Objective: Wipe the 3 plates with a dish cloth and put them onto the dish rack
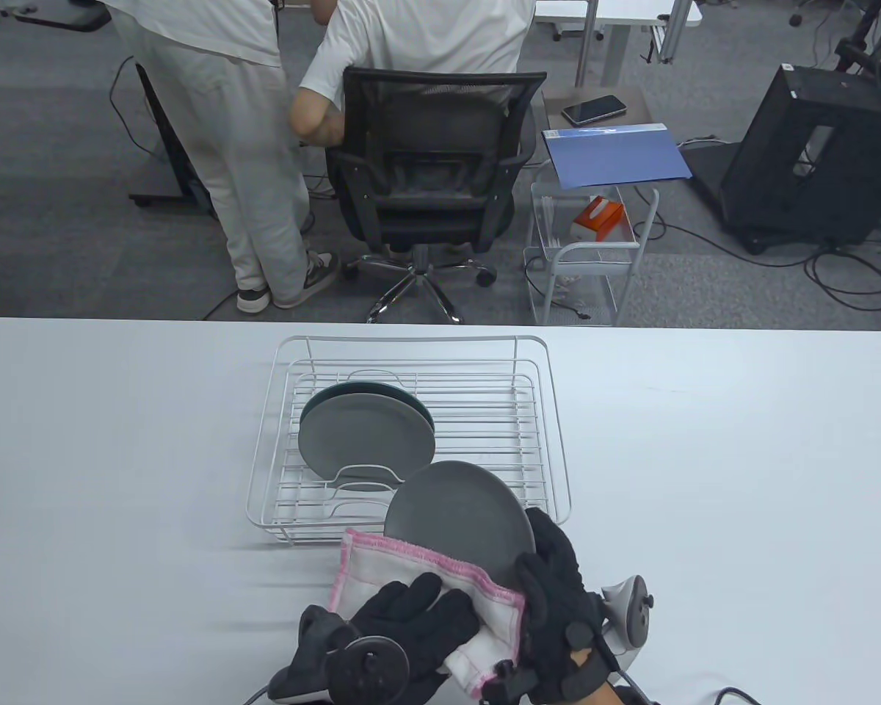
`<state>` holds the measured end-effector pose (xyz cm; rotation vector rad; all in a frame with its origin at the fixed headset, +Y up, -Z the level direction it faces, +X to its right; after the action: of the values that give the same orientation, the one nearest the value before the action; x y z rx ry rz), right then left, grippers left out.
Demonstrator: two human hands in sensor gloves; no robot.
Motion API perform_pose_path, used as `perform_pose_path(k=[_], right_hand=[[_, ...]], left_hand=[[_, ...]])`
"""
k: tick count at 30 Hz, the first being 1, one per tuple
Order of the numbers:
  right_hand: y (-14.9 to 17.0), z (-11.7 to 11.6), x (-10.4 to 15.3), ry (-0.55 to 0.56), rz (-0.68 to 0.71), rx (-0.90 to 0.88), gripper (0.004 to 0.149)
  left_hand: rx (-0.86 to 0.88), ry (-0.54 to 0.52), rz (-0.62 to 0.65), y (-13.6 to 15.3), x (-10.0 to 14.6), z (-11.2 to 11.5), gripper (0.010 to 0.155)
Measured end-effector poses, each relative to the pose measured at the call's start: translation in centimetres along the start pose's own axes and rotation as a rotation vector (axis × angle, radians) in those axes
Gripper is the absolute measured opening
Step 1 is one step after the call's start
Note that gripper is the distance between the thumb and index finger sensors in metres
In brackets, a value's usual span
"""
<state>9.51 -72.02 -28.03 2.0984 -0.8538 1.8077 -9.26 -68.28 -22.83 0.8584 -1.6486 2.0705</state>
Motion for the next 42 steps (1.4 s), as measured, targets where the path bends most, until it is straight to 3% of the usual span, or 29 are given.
perform_pose_path(k=[8, 15, 19, 25, 31, 42], right_hand=[[2.2, -2.2, 0.4, -0.156, -0.098, 0.057, 0.06], [2.9, -2.4, 0.4, -0.224, -0.2, 0.073, 0.058], [2.5, -2.1, 0.3, -0.207, -0.209, 0.089, 0.057], [1.0, -1.5, 0.4, -0.082, -0.1, 0.093, 0.056], [-0.3, -0.3, 0.2, 0.007, -0.025, 0.05, 0.056], [-2.6, 2.1, 0.0, 0.157, 0.15, -0.004, 0.057]], left_hand=[[-0.08, -0.105, 0.004, -0.1, 0.5, -1.0, 0.05], [-0.199, -0.192, -0.09, 1.1, 1.1, -2.2, 0.05], [-0.256, -0.211, -0.136, 1.5, 1.3, -2.8, 0.05], [-0.256, -0.269, -0.237, 3.5, 2.1, -3.9, 0.051], [-0.252, -0.247, -0.282, 4.3, 2.4, -4.3, 0.05], [-0.118, -0.058, -0.118, 1.4, 0.7, -1.7, 0.051]])
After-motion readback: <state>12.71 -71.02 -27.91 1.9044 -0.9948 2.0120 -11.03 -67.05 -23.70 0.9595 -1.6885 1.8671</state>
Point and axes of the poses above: the tracker on the back of each hand, its own y axis roughly to the little-finger side, its own x axis roughly from the fingertips to the wrist, z = x × y, the point moved 3 cm from there along -x, roughly from the wrist to the fingertips, and after that the axes turned 3 degrees about z, right-handed, at the moved point
